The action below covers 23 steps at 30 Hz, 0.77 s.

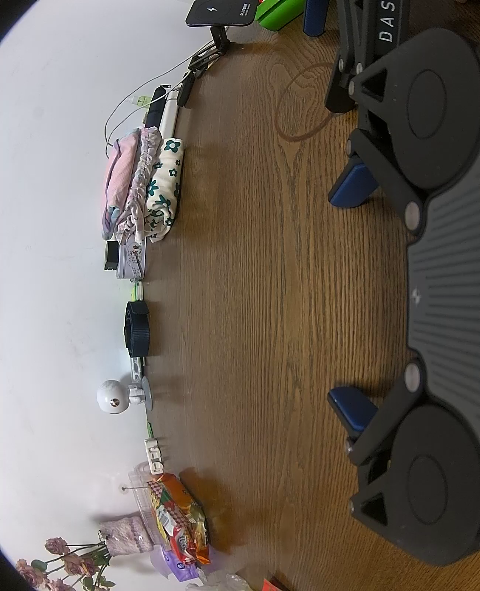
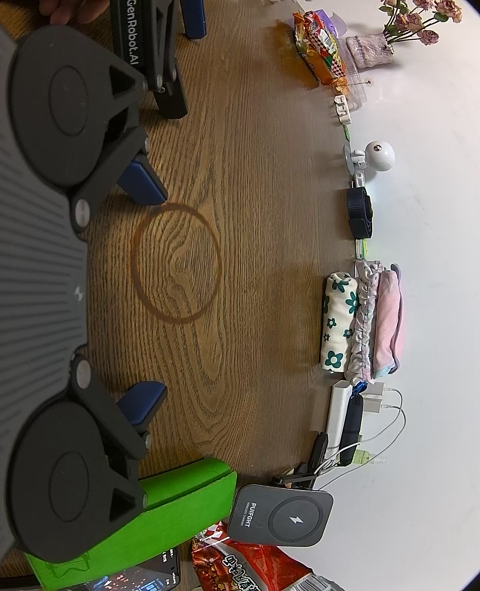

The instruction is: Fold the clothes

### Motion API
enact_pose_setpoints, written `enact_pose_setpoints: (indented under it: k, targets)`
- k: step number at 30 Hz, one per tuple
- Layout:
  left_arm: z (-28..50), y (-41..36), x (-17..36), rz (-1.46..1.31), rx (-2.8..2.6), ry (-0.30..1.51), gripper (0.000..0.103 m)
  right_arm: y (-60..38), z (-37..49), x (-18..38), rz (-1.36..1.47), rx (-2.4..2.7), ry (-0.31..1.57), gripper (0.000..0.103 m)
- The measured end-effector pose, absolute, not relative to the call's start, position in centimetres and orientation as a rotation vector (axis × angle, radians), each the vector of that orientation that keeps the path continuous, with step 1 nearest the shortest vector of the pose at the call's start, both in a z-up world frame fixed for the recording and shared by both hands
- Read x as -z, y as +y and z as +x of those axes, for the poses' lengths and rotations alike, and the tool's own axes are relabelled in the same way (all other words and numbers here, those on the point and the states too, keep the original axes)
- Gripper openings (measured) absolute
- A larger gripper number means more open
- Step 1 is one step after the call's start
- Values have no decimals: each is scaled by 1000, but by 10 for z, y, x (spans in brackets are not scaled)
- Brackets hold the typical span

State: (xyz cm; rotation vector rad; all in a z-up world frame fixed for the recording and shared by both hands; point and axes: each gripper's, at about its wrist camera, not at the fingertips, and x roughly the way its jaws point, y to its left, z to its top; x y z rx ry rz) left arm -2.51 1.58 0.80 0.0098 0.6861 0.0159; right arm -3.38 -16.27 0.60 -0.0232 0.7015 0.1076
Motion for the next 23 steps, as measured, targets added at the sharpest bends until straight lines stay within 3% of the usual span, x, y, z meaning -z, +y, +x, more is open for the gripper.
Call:
enact_pose_setpoints:
  k: [23]
  targets:
    - [-25,16,-9,9,-16,688,103,-166,-31,-6,-26,-114,706,102]
